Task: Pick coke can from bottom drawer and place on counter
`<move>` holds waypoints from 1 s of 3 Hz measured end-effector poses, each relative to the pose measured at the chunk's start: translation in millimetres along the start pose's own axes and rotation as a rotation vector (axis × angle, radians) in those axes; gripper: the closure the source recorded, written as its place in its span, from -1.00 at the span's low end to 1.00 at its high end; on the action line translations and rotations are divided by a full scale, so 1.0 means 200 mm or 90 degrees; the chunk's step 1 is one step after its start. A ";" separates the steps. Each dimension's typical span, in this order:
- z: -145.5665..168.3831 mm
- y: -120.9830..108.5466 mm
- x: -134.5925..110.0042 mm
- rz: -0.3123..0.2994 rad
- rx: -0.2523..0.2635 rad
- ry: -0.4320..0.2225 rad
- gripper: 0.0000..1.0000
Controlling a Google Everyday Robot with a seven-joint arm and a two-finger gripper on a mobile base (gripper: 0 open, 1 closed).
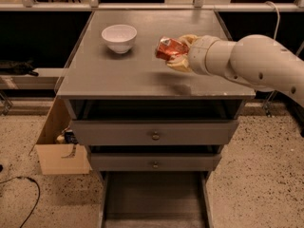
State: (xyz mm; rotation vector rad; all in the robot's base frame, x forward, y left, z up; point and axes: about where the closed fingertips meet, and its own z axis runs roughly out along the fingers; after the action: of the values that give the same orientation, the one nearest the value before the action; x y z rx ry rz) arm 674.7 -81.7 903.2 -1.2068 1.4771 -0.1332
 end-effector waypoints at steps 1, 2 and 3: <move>0.00 0.00 0.00 0.000 0.000 0.000 0.50; 0.00 0.00 0.00 0.000 0.000 0.000 0.03; 0.00 0.00 0.00 0.000 0.000 0.000 -0.43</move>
Offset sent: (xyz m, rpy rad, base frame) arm 0.0000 0.0000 0.0000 0.0000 0.0000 0.0000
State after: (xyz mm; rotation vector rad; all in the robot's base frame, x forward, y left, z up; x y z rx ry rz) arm 674.7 -81.6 903.2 -1.2068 1.4770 -0.1331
